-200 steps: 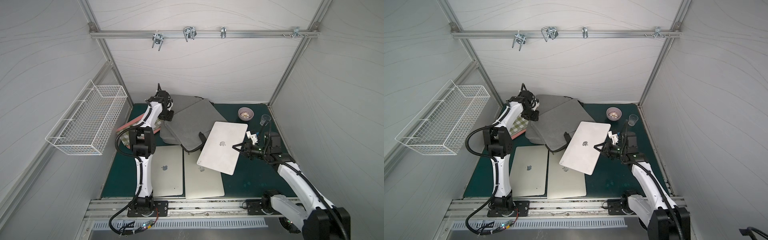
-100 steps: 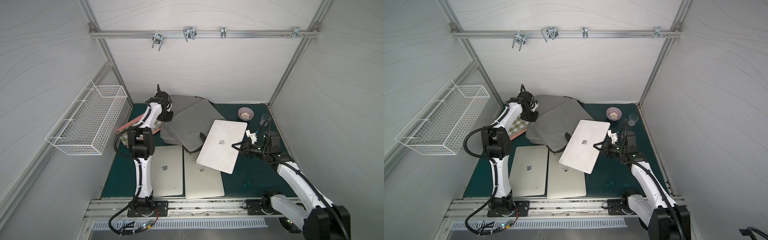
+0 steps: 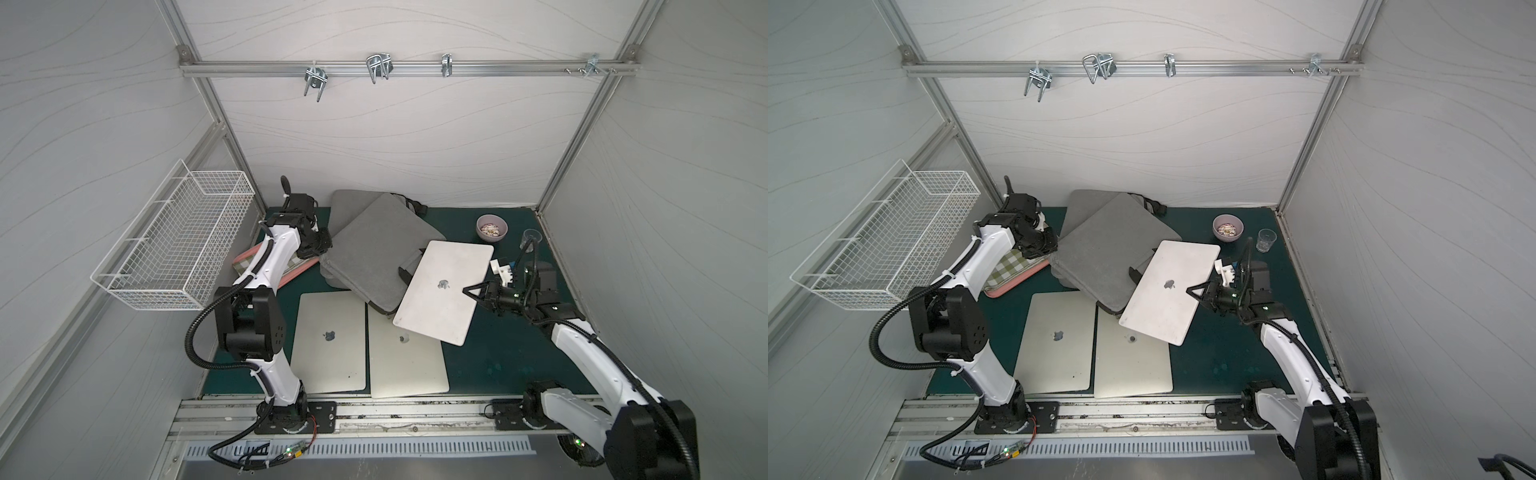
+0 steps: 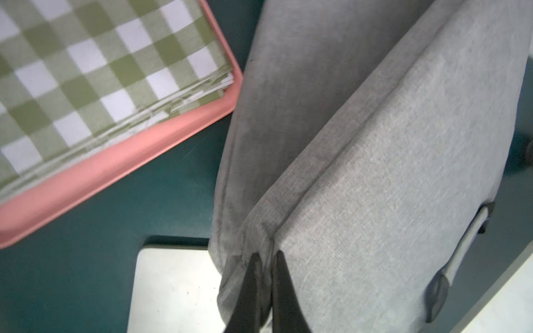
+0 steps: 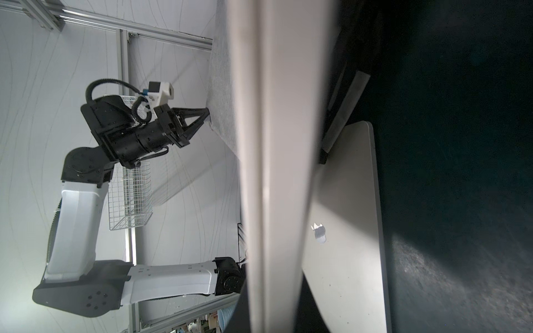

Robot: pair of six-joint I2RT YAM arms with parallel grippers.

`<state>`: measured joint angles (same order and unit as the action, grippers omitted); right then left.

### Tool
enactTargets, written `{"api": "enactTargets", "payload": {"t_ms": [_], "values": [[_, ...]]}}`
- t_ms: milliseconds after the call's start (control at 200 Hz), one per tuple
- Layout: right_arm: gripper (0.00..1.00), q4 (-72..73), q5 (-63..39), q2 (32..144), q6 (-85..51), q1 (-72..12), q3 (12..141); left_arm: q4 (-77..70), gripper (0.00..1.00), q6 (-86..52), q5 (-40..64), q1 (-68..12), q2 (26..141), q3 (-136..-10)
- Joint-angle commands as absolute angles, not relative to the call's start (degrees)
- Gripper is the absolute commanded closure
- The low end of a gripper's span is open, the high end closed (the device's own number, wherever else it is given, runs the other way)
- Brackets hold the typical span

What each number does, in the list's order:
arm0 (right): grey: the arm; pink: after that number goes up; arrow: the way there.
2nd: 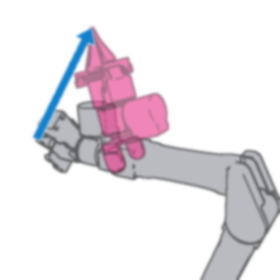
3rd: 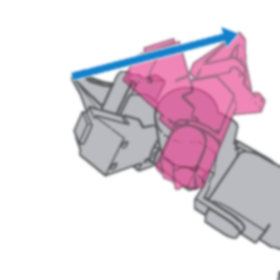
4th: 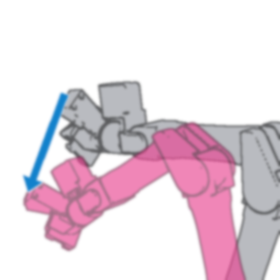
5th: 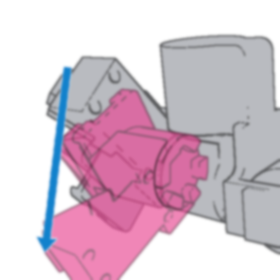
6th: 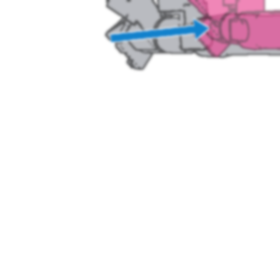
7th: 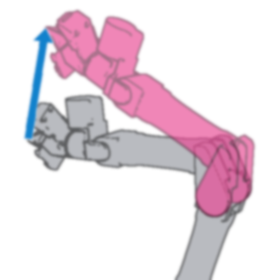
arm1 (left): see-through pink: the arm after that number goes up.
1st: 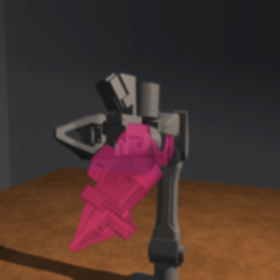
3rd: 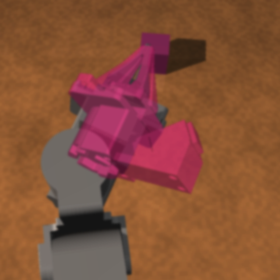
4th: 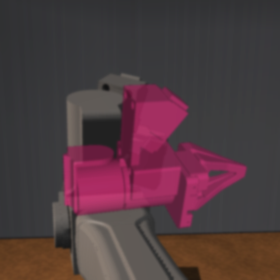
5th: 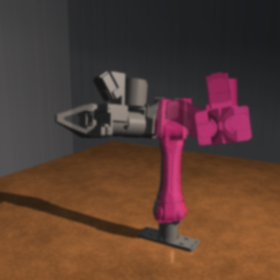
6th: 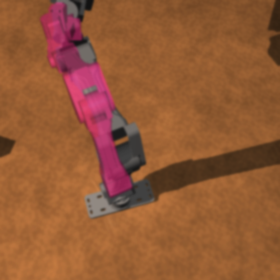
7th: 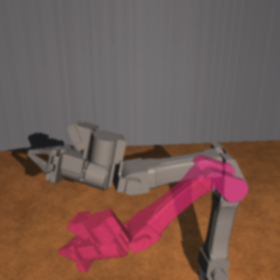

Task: Open the zippered laptop bag and take out the laptop
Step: Adjust the zippered laptop bag.

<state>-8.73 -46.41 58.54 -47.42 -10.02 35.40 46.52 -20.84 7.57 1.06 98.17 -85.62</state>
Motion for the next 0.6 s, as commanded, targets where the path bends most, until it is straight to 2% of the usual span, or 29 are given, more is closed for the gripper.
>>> {"api": "enactTargets", "payload": {"t_ms": [0, 145, 360, 595], "values": [[1.00, 1.1, -50.5, 57.9, -48.5, -10.2, 39.2, 38.4, 1.00, -32.9, 7.4, 3.4, 93.3, -80.4], [1.00, 2.5, -50.5, 58.3, -49.3, -10.3, 38.8, 31.0, 1.00, -44.0, 7.9, 5.4, 87.6, -71.3], [1.00, 1.6, -50.4, 57.8, -49.0, -10.2, 39.4, 23.9, 1.00, -57.6, 2.8, 5.5, 81.3, -62.7], [1.00, 1.6, -50.9, 57.3, -49.2, -10.0, 40.0, 21.0, 1.00, -63.6, -4.4, 6.8, 76.4, -58.5]]}}
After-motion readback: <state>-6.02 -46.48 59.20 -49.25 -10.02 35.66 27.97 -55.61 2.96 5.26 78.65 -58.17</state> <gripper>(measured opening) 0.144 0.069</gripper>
